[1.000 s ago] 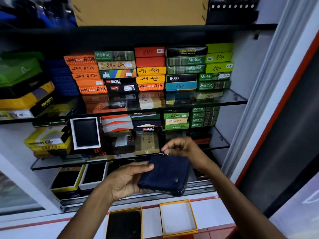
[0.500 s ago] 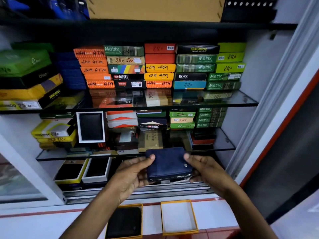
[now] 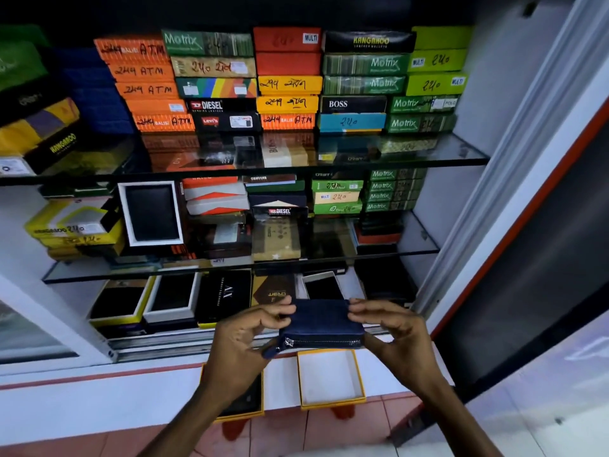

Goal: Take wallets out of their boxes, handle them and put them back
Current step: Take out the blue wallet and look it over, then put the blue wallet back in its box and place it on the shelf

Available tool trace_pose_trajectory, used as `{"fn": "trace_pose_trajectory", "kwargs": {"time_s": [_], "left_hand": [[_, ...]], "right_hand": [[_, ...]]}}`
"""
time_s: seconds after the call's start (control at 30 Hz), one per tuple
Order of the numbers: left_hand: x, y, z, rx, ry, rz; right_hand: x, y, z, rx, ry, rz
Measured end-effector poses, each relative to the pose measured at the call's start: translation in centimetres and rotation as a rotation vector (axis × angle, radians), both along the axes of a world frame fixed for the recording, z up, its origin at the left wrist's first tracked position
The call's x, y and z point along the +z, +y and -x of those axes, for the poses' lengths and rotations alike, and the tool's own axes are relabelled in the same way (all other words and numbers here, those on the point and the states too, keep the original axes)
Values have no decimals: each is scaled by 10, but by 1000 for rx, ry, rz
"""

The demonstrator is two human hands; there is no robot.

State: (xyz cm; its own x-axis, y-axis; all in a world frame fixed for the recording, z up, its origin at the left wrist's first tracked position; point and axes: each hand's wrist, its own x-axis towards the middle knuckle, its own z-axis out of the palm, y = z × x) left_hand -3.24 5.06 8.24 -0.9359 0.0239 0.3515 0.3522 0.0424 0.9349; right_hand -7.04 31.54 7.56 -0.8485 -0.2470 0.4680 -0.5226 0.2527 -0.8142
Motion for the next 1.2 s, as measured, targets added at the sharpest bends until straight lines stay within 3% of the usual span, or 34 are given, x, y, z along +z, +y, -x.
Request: {"fn": "trace_pose_trajectory", "kwargs": {"time_s": [0.2,0.4,0.53,0.67,0.87,1.0,1.2], "left_hand": [[-48,25,7,170,-507,77],[-105,45,13,247,-716,187],[-132,53,17,258,-728,298],[-150,57,18,355,-759,385],[-138,61,19,298,-809,363],[-97,51,16,372,-801,170],[8,35,29,420,-528,50]], "right_hand": [[-44,3,-7,-151,-498,105],[-89,-1,-4,-301,-766,-193],[-112,-3,-1,-358,-818,-326],[-119,-6,2,-441,-817,-291],[-114,0,4,-411,-927,-251],[-87,5,4,-432,-868,-114],[12,-6,18,-326,-682,164]]}}
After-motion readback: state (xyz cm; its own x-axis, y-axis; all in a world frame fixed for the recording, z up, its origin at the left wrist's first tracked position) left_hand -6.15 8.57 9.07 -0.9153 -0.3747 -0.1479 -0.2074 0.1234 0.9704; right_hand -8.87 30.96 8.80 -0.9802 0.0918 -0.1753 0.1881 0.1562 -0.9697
